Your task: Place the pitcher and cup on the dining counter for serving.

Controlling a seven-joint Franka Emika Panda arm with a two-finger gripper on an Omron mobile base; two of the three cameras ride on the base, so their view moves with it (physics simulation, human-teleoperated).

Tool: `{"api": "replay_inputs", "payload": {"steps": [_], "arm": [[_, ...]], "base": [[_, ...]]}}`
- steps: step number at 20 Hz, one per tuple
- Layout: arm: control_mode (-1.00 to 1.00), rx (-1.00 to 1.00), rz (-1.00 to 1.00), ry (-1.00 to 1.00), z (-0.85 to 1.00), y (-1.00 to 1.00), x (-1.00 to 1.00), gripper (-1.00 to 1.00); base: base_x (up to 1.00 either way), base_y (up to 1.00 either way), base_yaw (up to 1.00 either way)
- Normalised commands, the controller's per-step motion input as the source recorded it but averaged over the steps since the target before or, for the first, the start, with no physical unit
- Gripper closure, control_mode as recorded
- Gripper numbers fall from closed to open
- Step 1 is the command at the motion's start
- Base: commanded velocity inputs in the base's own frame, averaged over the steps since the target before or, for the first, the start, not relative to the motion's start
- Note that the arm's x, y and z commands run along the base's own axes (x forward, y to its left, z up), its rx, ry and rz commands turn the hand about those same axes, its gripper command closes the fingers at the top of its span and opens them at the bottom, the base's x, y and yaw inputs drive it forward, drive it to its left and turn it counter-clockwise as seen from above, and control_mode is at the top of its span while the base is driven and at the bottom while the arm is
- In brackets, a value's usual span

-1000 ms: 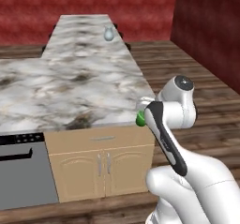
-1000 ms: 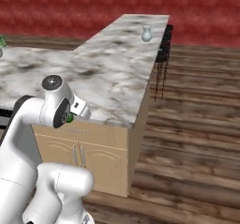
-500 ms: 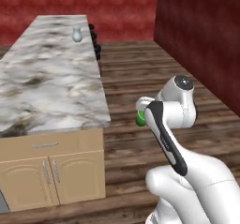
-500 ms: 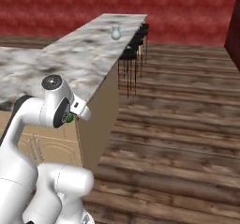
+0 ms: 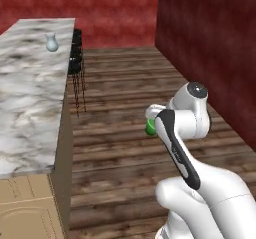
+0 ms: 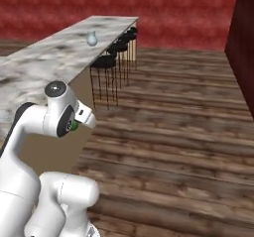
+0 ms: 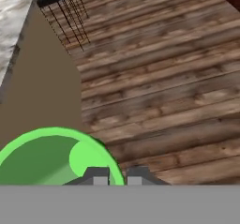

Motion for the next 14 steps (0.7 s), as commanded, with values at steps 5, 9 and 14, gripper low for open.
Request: {"api": "replay_inputs", "payload": {"steps": [5,9,14], "arm": [[1.0,0.0,0.0,0.0,0.0,0.0,0.0,1.0],[1.0,0.0,0.0,0.0,0.0,0.0,0.0,1.0],[1.0,0.0,0.0,0.0,0.0,0.0,0.0,1.0]], "base": [[1.0,-0.91,0.08],[1.0,-0.8,0.09],[1.0,-0.79,0.16]]}}
